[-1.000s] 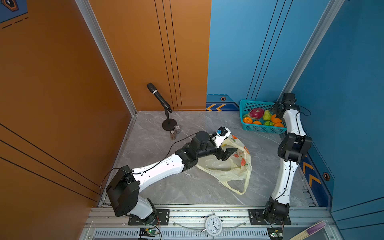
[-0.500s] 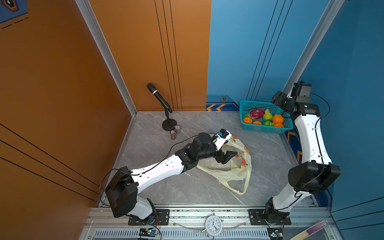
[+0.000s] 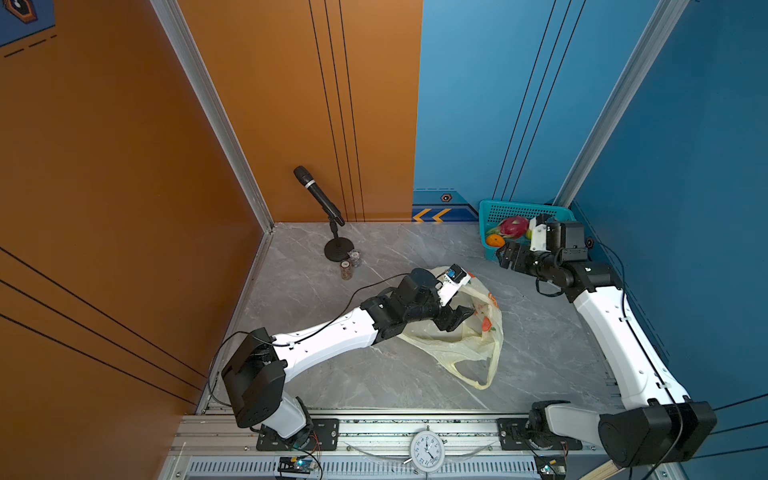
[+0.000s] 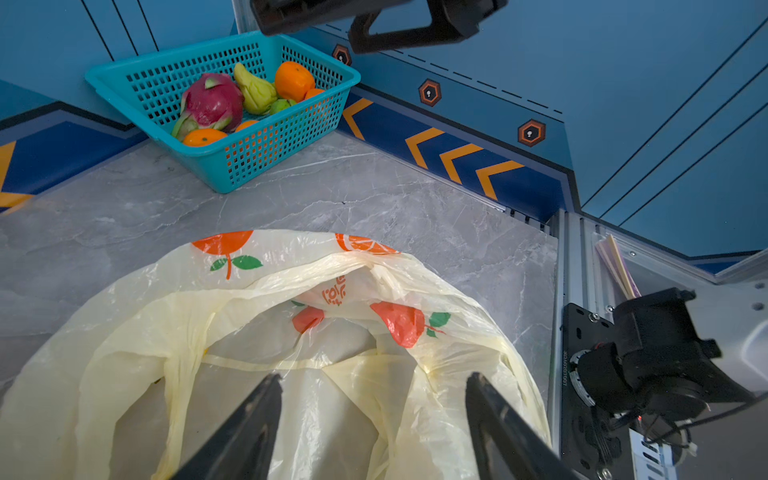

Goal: Untie the knot of the plastic bag and take out the fruit
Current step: 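Move the right gripper back to grip the bag side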

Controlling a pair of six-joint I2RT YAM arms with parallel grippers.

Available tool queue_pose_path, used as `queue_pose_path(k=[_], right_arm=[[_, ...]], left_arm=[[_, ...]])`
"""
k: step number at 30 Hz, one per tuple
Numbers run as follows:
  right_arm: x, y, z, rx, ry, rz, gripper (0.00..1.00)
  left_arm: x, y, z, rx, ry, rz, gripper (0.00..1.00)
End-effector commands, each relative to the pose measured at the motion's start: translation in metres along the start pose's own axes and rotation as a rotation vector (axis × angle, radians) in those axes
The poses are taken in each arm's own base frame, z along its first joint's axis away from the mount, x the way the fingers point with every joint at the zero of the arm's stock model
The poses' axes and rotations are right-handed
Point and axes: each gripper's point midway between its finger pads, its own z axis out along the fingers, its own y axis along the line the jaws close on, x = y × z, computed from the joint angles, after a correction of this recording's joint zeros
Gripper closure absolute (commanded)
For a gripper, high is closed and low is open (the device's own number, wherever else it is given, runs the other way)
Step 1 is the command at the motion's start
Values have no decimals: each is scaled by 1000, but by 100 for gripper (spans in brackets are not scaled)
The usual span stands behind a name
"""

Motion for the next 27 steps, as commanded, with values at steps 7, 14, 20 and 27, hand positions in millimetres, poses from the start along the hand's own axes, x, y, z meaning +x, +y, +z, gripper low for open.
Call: queue_pose_path(k=[7, 14, 20, 27], right_arm=[[53, 52, 57, -187, 250, -100, 1], [27, 60, 132, -141, 258, 26, 3], [21, 62, 199, -110, 363, 67, 5], [24, 70, 251, -154, 423, 113, 5]], left_arm=[[26, 25, 36, -63, 4, -131, 36], [45, 54, 56, -193, 28, -132, 42], [50, 74, 58, -257, 41, -130, 42], [64, 101, 58, -348, 71, -131, 43]])
